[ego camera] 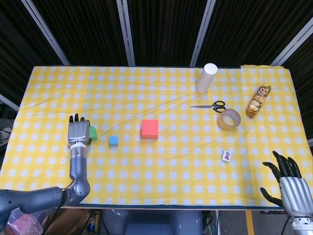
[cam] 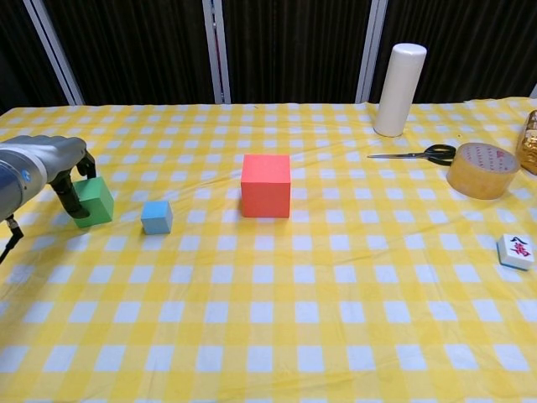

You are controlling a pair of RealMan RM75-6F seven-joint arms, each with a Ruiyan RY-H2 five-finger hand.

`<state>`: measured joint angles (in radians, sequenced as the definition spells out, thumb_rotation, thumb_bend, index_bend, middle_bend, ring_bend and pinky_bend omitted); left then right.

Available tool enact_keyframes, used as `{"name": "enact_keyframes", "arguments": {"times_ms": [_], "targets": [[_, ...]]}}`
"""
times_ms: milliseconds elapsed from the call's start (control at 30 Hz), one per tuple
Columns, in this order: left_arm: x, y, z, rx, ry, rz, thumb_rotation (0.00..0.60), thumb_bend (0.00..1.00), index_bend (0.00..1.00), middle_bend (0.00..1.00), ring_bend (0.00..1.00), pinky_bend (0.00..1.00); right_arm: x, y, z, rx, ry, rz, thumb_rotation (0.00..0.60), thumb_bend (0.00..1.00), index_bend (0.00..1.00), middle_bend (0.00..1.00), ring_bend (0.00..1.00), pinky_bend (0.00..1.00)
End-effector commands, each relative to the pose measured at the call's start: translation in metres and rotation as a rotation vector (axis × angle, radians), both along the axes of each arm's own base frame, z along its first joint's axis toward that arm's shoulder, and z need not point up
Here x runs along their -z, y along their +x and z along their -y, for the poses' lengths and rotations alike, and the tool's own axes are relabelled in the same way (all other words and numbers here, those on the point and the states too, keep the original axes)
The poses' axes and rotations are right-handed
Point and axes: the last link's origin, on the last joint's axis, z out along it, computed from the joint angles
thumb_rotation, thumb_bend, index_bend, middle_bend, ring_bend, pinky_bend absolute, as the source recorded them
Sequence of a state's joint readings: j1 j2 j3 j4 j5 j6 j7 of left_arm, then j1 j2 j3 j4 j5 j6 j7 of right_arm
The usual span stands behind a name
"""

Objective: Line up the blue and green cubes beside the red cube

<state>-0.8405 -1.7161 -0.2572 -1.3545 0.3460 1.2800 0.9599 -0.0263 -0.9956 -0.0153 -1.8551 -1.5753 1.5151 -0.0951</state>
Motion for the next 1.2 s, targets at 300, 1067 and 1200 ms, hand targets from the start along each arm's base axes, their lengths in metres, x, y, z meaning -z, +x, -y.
{"name": "enact_keyframes", "arguments": {"times_ms": [300, 1067, 1200], "targets": [[-0.01, 0.019, -0.005, 0.043, 0.057, 0.007, 0.6, 0.38, 0.47, 0.2, 0.0, 0.0, 0.0, 0.001, -0.001, -0.004, 0.001, 0.003, 0.6, 0.28, 0.26, 0.03, 0.07, 0.0], [-0.002, 0.133, -0.021, 0.185, 0.005, 0.08, 0.6, 0.36, 0.47, 0.2, 0.0, 0.0, 0.001, 0.001, 0.003, -0.003, 0.005, 0.004, 0.6, 0.28, 0.26, 0.03, 0.07, 0.0], [0.009, 0.139, -0.018, 0.184, -0.021, 0.091, 0.6, 0.36, 0.47, 0.2, 0.0, 0.0, -0.002, -0.001, 0.003, 0.002, -0.006, 0.009, 0.6, 0.28, 0.26, 0.03, 0.07, 0.0]]}}
